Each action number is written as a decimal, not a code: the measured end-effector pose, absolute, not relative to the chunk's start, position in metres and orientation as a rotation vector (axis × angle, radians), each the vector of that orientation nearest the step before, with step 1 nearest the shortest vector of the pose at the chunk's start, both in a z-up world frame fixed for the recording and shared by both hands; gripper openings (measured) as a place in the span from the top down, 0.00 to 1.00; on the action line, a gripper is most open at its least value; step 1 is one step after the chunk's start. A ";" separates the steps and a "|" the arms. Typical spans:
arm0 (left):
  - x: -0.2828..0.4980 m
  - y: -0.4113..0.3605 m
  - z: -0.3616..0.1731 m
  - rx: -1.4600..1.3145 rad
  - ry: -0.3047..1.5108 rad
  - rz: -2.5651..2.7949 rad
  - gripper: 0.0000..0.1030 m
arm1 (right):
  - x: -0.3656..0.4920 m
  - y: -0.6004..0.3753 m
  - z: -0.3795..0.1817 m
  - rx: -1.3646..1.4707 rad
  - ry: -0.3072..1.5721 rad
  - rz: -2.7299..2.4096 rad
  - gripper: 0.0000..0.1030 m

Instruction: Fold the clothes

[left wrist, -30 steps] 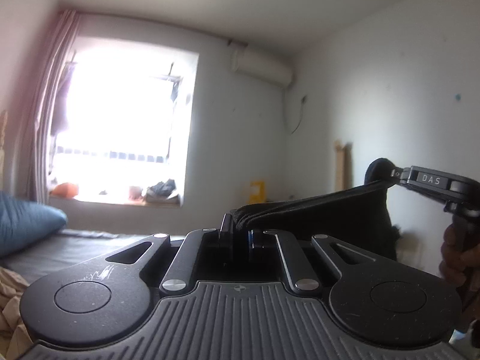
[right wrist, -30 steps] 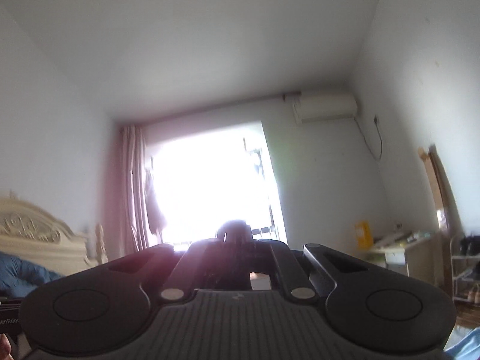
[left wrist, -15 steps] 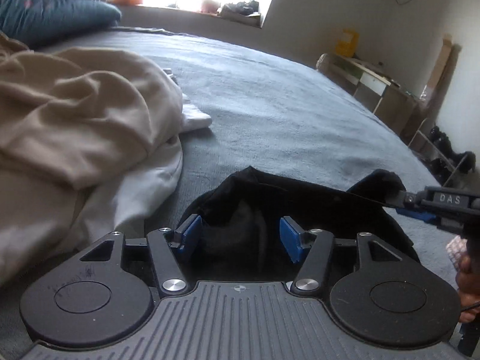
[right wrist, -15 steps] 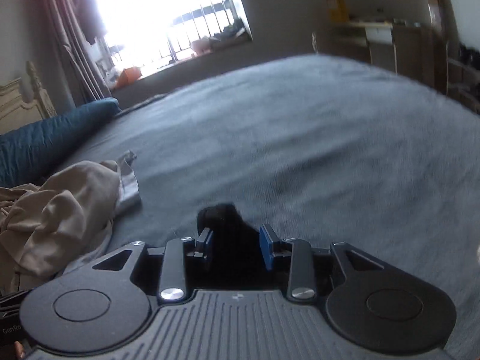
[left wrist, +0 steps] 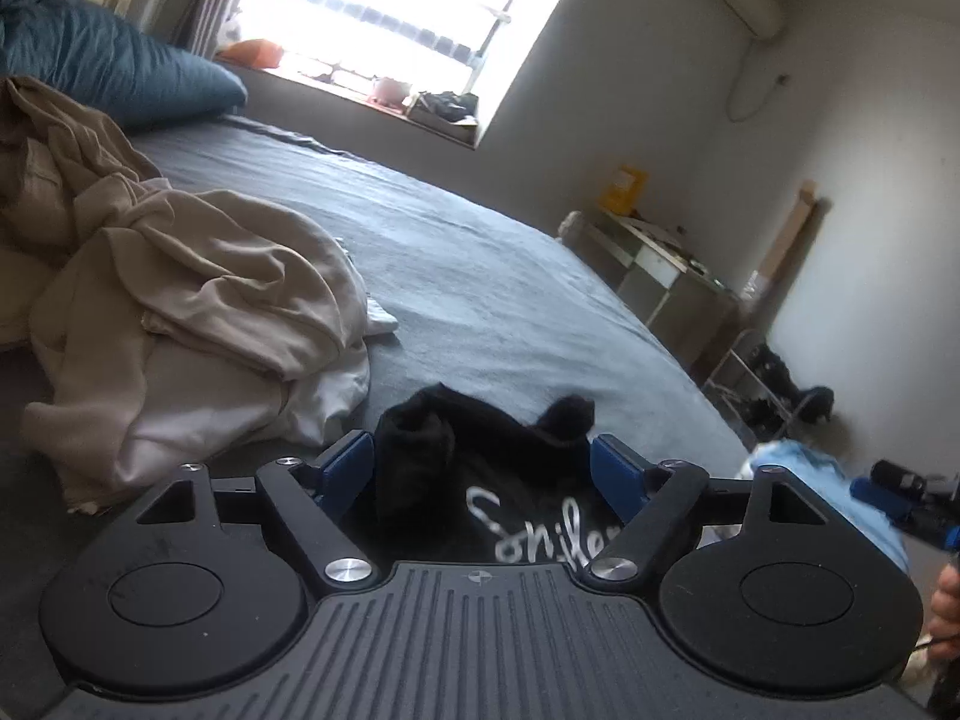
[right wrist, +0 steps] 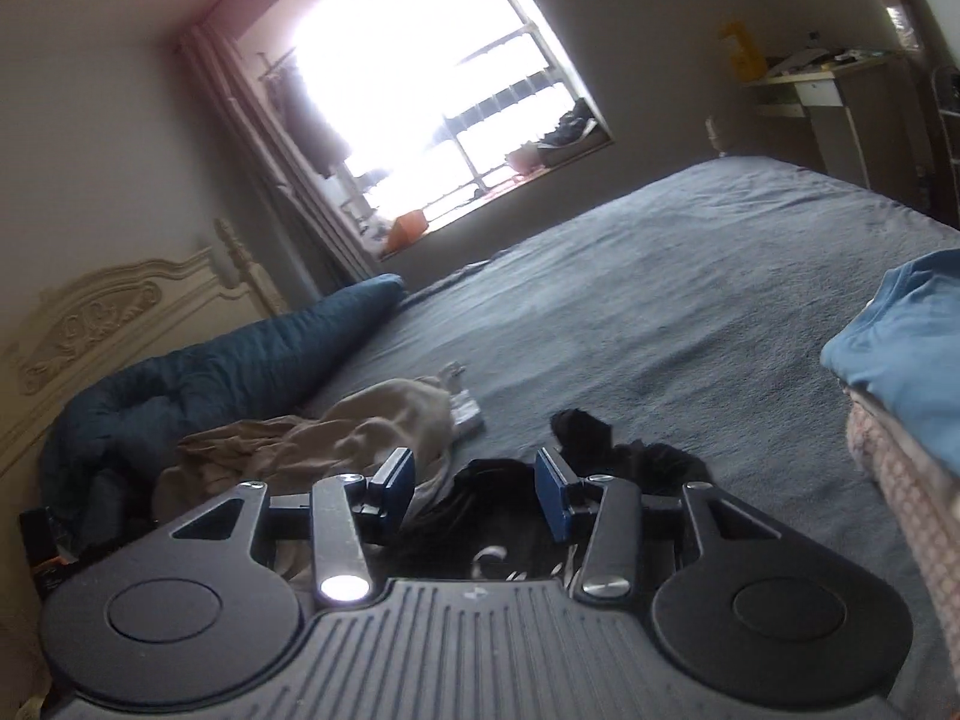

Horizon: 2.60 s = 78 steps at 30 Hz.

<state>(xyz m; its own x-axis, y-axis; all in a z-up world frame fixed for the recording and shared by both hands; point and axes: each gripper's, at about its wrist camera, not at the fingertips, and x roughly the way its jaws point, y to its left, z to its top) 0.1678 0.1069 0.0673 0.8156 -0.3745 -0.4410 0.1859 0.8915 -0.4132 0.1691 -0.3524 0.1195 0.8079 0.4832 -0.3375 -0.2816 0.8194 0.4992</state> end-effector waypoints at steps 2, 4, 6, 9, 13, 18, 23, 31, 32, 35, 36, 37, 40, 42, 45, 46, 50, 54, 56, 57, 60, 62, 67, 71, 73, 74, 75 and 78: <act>0.131 0.107 0.061 -0.314 0.554 -0.324 0.19 | 0.123 -0.358 0.129 0.385 0.453 0.476 0.54; 0.103 0.107 0.043 -0.289 0.585 -0.322 0.19 | 0.091 -0.349 0.124 0.306 0.456 0.513 0.54; 0.081 0.111 0.019 -0.304 0.610 -0.316 0.19 | 0.060 -0.339 0.117 0.226 0.461 0.550 0.54; 0.060 0.121 -0.019 -0.382 0.647 -0.291 0.20 | 0.027 -0.305 0.091 0.084 0.470 0.599 0.54; 0.053 0.129 -0.060 -0.490 0.684 -0.281 0.27 | 0.003 -0.249 0.027 -0.041 0.509 0.613 0.56; 0.060 0.128 -0.087 -0.524 0.711 -0.328 0.39 | -0.005 -0.273 -0.017 0.164 0.612 0.460 0.58; 0.080 0.116 -0.101 -0.520 0.736 -0.376 0.52 | 0.006 -0.340 -0.041 0.410 0.655 0.226 0.55; 0.085 0.098 -0.114 -0.484 0.755 -0.307 0.90 | 0.031 -0.343 -0.076 0.403 0.738 0.205 0.96; 0.082 0.097 -0.110 -0.481 0.743 -0.310 0.91 | 0.029 -0.344 -0.072 0.392 0.719 0.200 0.95; 0.076 0.092 -0.100 -0.474 0.710 -0.330 0.91 | 0.025 -0.352 -0.056 0.351 0.668 0.155 0.95; 0.076 0.089 -0.097 -0.471 0.702 -0.341 0.91 | 0.024 -0.354 -0.052 0.332 0.657 0.141 0.93; 0.076 0.086 -0.093 -0.468 0.695 -0.353 0.91 | 0.024 -0.353 -0.047 0.294 0.656 0.108 0.88; 0.078 0.080 -0.086 -0.479 0.674 -0.382 0.91 | 0.015 -0.339 -0.034 0.212 0.583 0.100 0.70; 0.080 0.078 -0.083 -0.490 0.667 -0.404 0.91 | 0.001 -0.316 -0.023 0.152 0.481 0.219 0.68; 0.086 0.076 -0.080 -0.514 0.680 -0.442 0.91 | -0.010 -0.262 -0.018 -0.007 0.397 0.424 0.58; 0.089 0.076 -0.079 -0.524 0.687 -0.452 0.91 | -0.009 -0.242 -0.022 -0.058 0.394 0.477 0.57; 0.098 0.072 -0.074 -0.549 0.700 -0.493 0.91 | 0.002 -0.167 -0.047 -0.226 0.409 0.620 0.55; 0.107 0.064 -0.070 -0.541 0.711 -0.544 0.91 | 0.029 -0.141 -0.060 -0.162 0.446 0.614 0.63; 0.111 0.062 -0.070 -0.535 0.702 -0.583 0.90 | 0.046 -0.143 -0.062 -0.049 0.477 0.605 0.97; 0.112 0.062 -0.070 -0.531 0.688 -0.605 0.85 | 0.055 -0.155 -0.062 0.071 0.501 0.591 0.96; 0.114 0.063 -0.071 -0.520 0.645 -0.668 0.59 | 0.080 -0.206 -0.082 0.395 0.603 0.518 0.96; 0.115 0.062 -0.075 -0.500 0.641 -0.681 0.58 | 0.096 -0.240 -0.095 0.610 0.666 0.462 0.96; 0.116 0.048 -0.098 -0.389 0.723 -0.625 0.58 | 0.099 -0.273 -0.110 0.726 0.688 0.454 0.93; 0.118 0.037 -0.106 -0.370 0.744 -0.609 0.58 | 0.094 -0.261 -0.093 0.492 0.616 0.445 0.84; 0.120 0.035 -0.106 -0.388 0.743 -0.616 0.58 | 0.091 -0.251 -0.086 0.366 0.587 0.451 0.82; 0.122 0.034 -0.106 -0.397 0.742 -0.619 0.58 | 0.089 -0.246 -0.083 0.306 0.570 0.453 0.82; 0.123 0.034 -0.106 -0.406 0.742 -0.623 0.58 | 0.086 -0.239 -0.080 0.238 0.546 0.455 0.82; 0.126 0.034 -0.105 -0.433 0.743 -0.640 0.58 | 0.077 -0.216 -0.073 -0.014 0.451 0.453 0.69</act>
<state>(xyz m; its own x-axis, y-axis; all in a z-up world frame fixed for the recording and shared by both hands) 0.1264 0.0342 -0.1055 0.5632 -0.6703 -0.4831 0.3782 0.7290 -0.5705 0.0768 -0.2163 -0.0727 0.8025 0.4194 -0.4243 -0.4254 0.9009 0.0858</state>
